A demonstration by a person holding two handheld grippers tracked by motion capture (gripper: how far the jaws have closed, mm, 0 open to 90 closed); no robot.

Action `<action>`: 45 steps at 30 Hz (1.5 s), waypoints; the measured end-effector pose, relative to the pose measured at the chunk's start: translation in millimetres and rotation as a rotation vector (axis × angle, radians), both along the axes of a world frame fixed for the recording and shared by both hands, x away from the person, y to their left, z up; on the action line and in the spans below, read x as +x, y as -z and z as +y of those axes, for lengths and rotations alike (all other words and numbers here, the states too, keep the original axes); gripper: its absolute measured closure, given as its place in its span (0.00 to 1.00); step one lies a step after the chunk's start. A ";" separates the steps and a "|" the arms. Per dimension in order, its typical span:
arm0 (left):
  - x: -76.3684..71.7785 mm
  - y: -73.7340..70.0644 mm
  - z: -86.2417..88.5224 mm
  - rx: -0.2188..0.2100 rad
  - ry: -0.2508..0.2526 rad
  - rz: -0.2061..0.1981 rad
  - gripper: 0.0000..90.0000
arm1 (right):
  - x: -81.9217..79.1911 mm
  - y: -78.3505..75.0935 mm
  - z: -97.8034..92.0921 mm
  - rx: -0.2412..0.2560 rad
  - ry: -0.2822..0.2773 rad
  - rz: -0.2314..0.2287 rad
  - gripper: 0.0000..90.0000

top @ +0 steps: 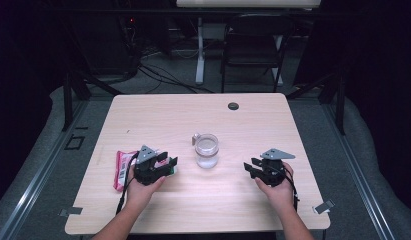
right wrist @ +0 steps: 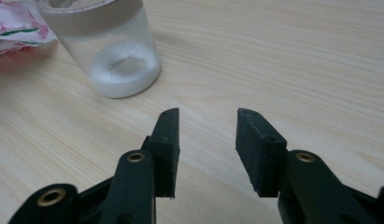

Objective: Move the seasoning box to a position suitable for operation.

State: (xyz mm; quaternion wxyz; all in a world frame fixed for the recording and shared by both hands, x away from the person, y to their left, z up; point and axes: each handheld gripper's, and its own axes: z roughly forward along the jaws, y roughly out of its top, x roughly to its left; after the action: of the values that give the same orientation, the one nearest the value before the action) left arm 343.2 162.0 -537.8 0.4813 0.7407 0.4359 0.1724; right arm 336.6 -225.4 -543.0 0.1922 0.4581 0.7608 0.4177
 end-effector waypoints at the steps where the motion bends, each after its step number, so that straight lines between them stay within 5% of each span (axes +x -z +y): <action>1: -0.2 -0.8 -1.0 0.003 -0.004 0.006 0.63 | -0.2 -1.8 1.3 -0.013 -0.008 -0.005 0.69; 4: 0.1 -6.5 -6.8 0.039 -0.009 0.045 0.71 | -1.3 -8.2 4.5 0.003 -0.015 -0.033 0.73; 8: 0.2 -16.2 -16.5 0.094 0.003 0.047 0.82 | -0.5 -17.6 11.3 0.016 -0.016 -0.050 0.79; 12: 3.2 -21.4 -25.4 0.080 0.005 0.053 0.90 | 5.0 -26.7 18.8 -0.006 -0.043 -0.064 0.85; 16: 15.5 -25.1 -40.8 0.066 -0.017 0.067 0.99 | 26.4 -33.2 32.4 0.026 -0.072 -0.032 0.96; 22: 33.6 -25.6 -54.3 0.065 -0.066 0.088 1.00 | 56.2 -28.4 52.9 0.061 -0.086 -0.013 1.00; 30: 44.9 -12.6 -71.7 0.103 -0.067 0.119 1.00 | 75.0 -13.4 71.2 0.036 -0.124 -0.021 1.00; 45: 47.9 -11.9 -83.5 0.157 -0.069 0.122 1.00 | 87.7 -13.3 74.8 0.076 -0.151 -0.014 1.00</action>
State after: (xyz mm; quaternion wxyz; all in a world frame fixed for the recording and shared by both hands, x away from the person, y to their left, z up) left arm 391.0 78.6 -525.8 0.3883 0.7698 0.4747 0.1769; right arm 424.2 -150.6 -529.7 0.1479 0.4036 0.7753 0.4628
